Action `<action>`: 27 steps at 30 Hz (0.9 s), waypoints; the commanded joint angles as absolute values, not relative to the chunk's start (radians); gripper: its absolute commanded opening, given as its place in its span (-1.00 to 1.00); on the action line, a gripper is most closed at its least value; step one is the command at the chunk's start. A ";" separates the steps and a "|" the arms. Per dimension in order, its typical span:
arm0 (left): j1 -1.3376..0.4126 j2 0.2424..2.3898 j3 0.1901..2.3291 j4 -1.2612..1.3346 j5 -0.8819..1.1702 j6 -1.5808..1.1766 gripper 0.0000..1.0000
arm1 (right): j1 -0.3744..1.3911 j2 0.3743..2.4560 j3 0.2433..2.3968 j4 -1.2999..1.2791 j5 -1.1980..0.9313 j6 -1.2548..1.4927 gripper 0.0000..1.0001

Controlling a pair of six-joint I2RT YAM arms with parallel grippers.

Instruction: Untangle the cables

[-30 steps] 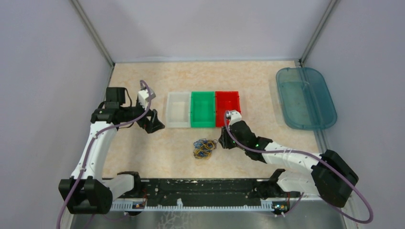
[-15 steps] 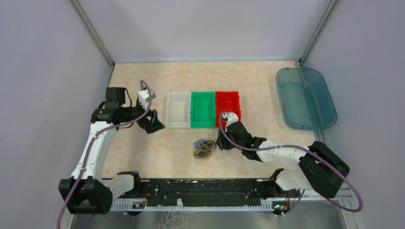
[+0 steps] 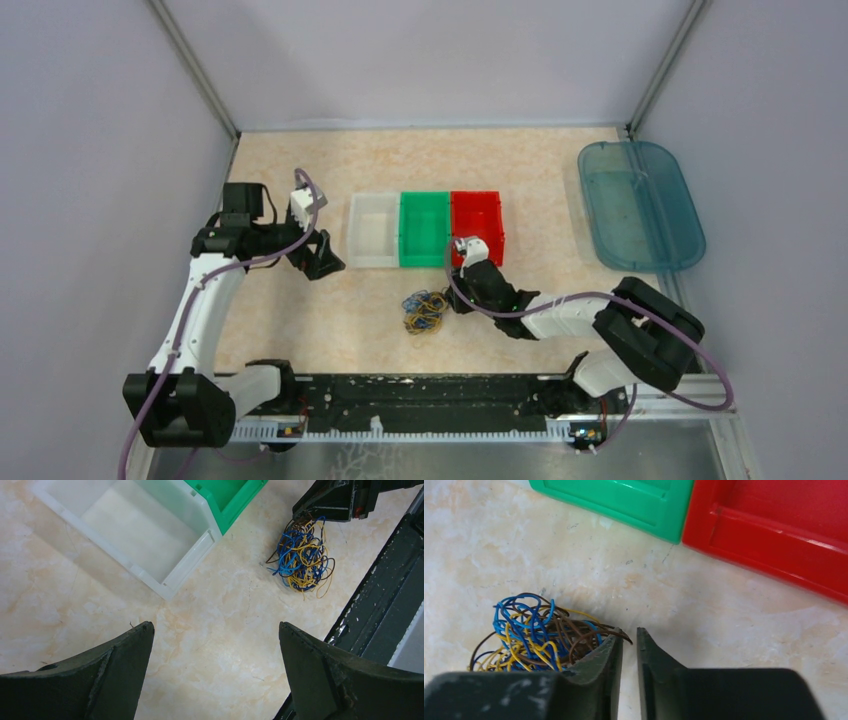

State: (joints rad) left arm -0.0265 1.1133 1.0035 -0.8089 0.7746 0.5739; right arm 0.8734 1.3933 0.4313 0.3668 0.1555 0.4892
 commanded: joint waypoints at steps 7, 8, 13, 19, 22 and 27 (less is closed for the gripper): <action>-0.032 1.120 1.004 -0.826 0.811 0.597 1.00 | 0.936 1.261 0.458 0.499 0.202 0.496 -1.00; -0.033 1.120 1.005 -0.826 0.817 0.596 1.00 | 0.939 1.229 0.479 0.480 0.204 0.490 -1.00; -0.049 1.130 1.033 -0.830 0.848 0.578 1.00 | 0.945 1.132 0.592 0.402 0.164 0.468 -1.00; -0.114 1.120 1.071 -0.845 0.892 0.560 1.00 | 1.013 1.131 0.725 0.344 0.128 0.460 -1.00; -0.194 1.094 1.085 -0.843 0.888 0.545 1.00 | 1.058 1.156 0.813 0.310 0.136 0.446 -1.00; -0.300 1.032 1.074 -0.823 0.926 0.478 1.00 | 1.111 1.204 0.936 0.277 0.168 0.441 -1.00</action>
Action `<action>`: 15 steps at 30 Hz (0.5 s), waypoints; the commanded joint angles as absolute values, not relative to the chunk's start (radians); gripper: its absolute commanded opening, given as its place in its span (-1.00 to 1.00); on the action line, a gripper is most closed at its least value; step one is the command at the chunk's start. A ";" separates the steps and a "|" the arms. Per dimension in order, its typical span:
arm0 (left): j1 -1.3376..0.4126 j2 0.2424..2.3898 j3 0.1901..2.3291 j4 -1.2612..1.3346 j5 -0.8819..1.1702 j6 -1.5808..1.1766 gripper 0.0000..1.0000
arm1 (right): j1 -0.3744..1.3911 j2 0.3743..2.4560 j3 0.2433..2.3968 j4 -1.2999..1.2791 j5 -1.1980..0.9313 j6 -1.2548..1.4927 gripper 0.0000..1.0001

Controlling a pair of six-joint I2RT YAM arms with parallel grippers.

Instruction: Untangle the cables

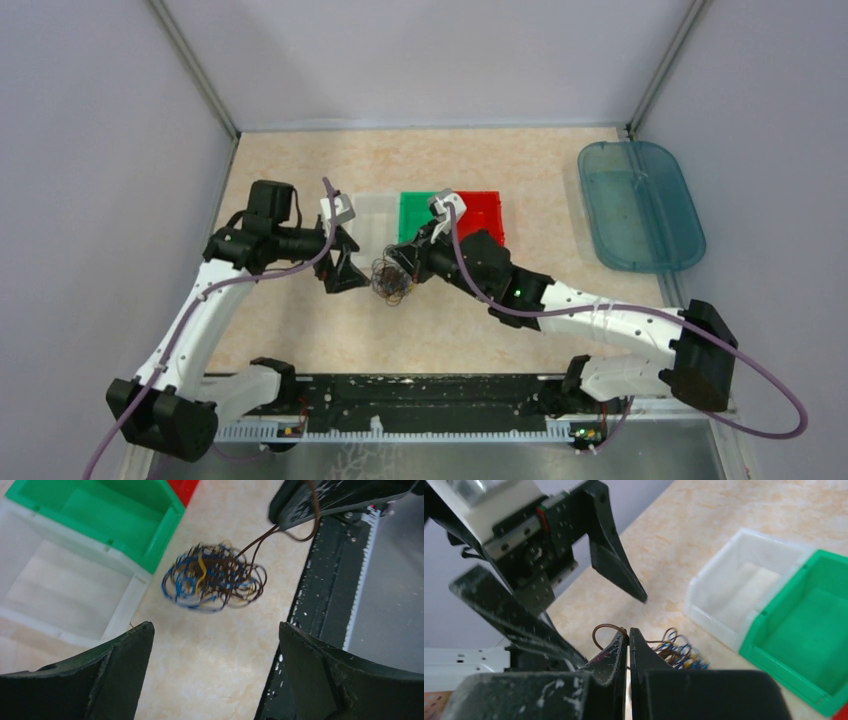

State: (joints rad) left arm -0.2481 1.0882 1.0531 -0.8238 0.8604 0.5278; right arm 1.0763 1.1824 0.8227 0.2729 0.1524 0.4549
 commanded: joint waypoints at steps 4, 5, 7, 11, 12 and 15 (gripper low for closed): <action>-0.331 0.962 1.060 -0.791 0.885 0.470 0.89 | 1.120 1.230 0.993 0.271 0.109 0.453 -1.00; -0.331 0.943 1.061 -0.785 0.873 0.472 0.85 | 1.120 1.236 1.002 0.271 0.089 0.456 -1.00; -0.331 0.910 1.068 -0.784 0.875 0.497 0.74 | 1.120 1.241 1.002 0.301 0.035 0.469 -1.00; -0.331 0.892 1.088 -0.751 0.901 0.498 0.45 | 1.120 1.241 0.993 0.351 -0.047 0.509 -1.00; -0.331 0.890 1.090 -0.748 0.909 0.497 0.39 | 1.120 1.240 0.992 0.359 -0.062 0.516 -1.00; -0.331 0.877 1.080 -0.733 0.919 0.504 0.23 | 1.120 1.235 0.992 0.370 -0.094 0.532 -1.00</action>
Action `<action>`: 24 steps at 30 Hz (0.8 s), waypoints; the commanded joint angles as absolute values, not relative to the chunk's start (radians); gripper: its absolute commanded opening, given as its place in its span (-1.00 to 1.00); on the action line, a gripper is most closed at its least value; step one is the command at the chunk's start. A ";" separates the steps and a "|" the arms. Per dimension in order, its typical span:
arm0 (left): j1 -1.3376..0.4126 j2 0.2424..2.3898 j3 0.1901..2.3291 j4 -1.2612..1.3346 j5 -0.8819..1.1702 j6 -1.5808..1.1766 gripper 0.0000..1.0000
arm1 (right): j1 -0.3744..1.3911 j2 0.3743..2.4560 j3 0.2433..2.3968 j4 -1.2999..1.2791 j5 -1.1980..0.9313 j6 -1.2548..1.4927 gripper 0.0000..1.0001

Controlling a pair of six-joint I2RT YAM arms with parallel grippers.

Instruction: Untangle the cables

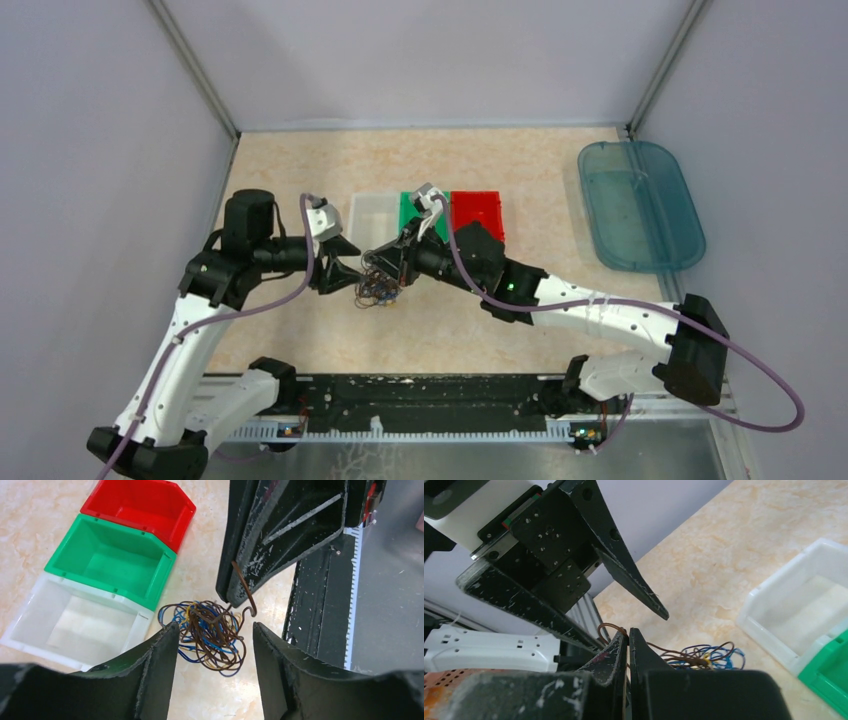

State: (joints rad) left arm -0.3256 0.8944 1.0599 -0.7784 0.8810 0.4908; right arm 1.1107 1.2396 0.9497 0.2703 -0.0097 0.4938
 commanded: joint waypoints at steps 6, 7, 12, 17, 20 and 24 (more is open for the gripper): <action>-0.331 0.846 1.075 -0.743 0.916 0.579 0.03 | 1.120 1.208 0.986 0.377 -0.117 0.545 -1.00; -0.331 0.840 1.071 -0.726 0.905 0.576 -0.02 | 1.120 1.207 0.988 0.377 -0.126 0.545 -1.00; -0.331 0.809 1.043 -0.637 0.912 0.521 -0.19 | 1.120 1.216 0.994 0.394 -0.155 0.573 -1.00; -0.334 0.810 1.013 -0.655 1.000 0.459 -0.21 | 1.120 1.223 1.006 0.419 -0.156 0.598 -1.00; -0.338 0.796 0.968 -0.638 0.988 0.430 -0.22 | 1.120 1.232 1.012 0.445 -0.161 0.620 -1.00; -0.341 0.784 0.928 -0.523 0.951 0.333 -0.37 | 1.120 1.254 1.024 0.471 -0.181 0.646 -1.00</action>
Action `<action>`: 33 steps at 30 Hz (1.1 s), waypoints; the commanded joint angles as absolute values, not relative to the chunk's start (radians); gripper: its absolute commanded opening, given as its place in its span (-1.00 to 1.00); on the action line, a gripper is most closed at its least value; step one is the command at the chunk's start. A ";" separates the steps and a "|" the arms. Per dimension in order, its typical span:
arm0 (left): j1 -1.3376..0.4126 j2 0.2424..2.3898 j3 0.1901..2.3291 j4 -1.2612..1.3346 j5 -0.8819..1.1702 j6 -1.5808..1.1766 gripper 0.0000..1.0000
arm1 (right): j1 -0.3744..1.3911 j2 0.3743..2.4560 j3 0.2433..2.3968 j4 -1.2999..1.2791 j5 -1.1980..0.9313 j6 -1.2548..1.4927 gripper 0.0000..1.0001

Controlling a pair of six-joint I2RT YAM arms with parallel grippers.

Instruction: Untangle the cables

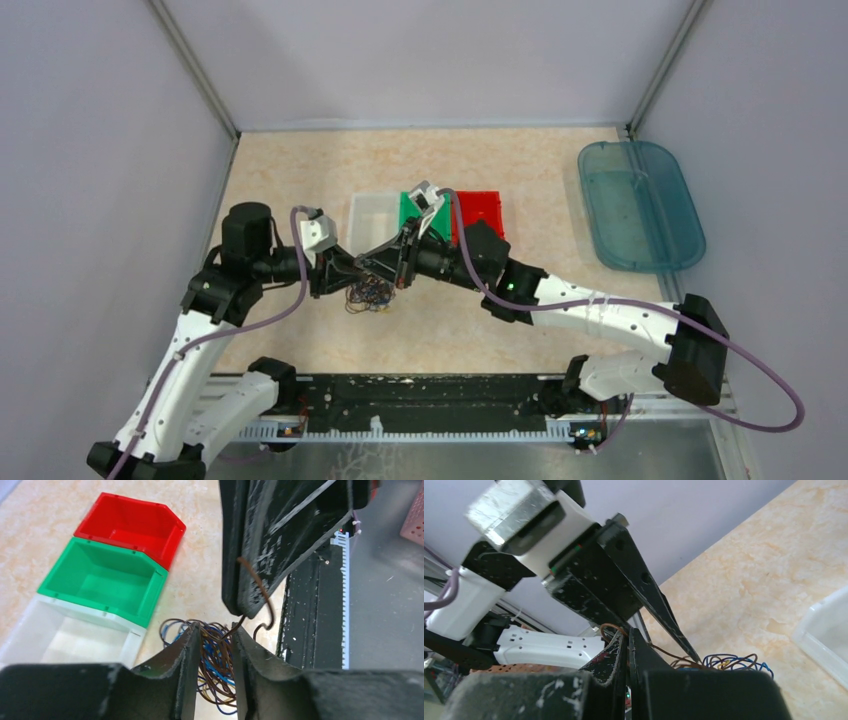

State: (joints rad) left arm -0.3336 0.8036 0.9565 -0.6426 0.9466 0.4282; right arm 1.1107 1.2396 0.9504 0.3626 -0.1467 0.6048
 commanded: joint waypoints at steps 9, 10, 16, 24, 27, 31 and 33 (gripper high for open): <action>-0.342 0.802 0.944 -0.432 0.969 0.238 -0.60 | 1.123 1.261 1.019 0.471 -0.185 0.654 -1.00; -0.342 0.804 0.946 -0.431 0.982 0.225 -0.69 | 1.123 1.260 1.017 0.471 -0.186 0.654 -1.00; -0.342 0.807 0.975 -0.430 1.061 0.141 -1.00 | 1.123 1.227 0.982 0.452 -0.167 0.652 -0.25; -0.342 0.810 1.017 -0.400 1.113 0.044 -1.00 | 1.121 1.040 0.821 0.393 0.012 0.603 0.39; -0.342 0.809 1.025 -0.369 1.098 0.013 -1.00 | 1.121 1.019 0.792 0.393 0.024 0.581 0.41; -0.342 0.802 1.016 -0.301 1.075 -0.065 -1.00 | 1.122 1.049 0.798 0.401 -0.004 0.553 0.46; -0.342 0.801 1.014 -0.278 1.067 -0.098 -1.00 | 1.123 1.070 0.805 0.425 -0.014 0.540 0.51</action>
